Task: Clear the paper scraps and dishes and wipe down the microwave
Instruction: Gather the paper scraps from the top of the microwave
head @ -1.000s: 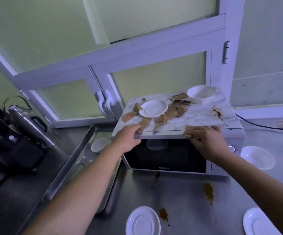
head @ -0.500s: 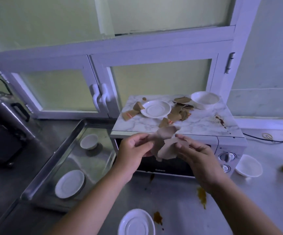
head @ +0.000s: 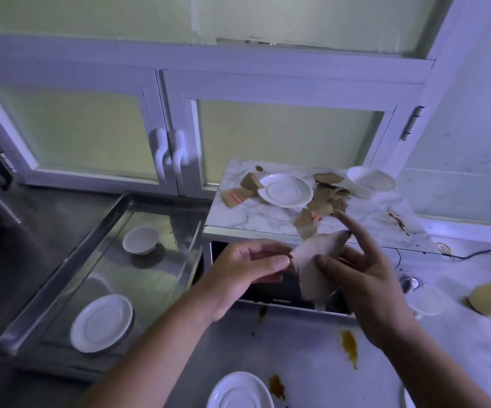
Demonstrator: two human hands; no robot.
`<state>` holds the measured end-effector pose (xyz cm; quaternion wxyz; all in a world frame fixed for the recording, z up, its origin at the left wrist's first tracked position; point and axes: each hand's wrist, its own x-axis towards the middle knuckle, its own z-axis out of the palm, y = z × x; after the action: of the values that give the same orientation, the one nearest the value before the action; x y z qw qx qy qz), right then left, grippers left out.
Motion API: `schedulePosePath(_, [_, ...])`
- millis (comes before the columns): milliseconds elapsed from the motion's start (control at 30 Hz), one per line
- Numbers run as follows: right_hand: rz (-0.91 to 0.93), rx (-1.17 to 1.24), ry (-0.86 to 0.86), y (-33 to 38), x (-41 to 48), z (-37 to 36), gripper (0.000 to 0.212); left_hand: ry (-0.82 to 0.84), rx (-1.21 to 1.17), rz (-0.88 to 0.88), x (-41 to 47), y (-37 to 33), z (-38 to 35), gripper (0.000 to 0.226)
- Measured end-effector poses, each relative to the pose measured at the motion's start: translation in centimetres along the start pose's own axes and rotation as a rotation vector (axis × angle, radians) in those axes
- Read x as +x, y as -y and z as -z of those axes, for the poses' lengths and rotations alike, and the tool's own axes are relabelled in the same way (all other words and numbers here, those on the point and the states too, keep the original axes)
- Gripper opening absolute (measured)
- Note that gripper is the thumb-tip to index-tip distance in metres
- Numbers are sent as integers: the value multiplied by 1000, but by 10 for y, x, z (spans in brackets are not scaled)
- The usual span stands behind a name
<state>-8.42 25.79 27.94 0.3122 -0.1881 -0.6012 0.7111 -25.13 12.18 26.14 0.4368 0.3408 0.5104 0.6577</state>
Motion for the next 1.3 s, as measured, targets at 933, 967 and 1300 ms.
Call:
schedulePosePath(933, [-334, 9, -475, -55, -51, -52, 19, -280, 454, -188, 32, -30, 93, 26])
schedulePosePath(967, [-331, 25, -484, -54, -52, -58, 22, -291, 444, -260, 13, -24, 81, 26])
schedulePosePath(1300, [-327, 134, -428, -64, -70, -109, 21, -375, 867, -614, -79, 52, 8, 14])
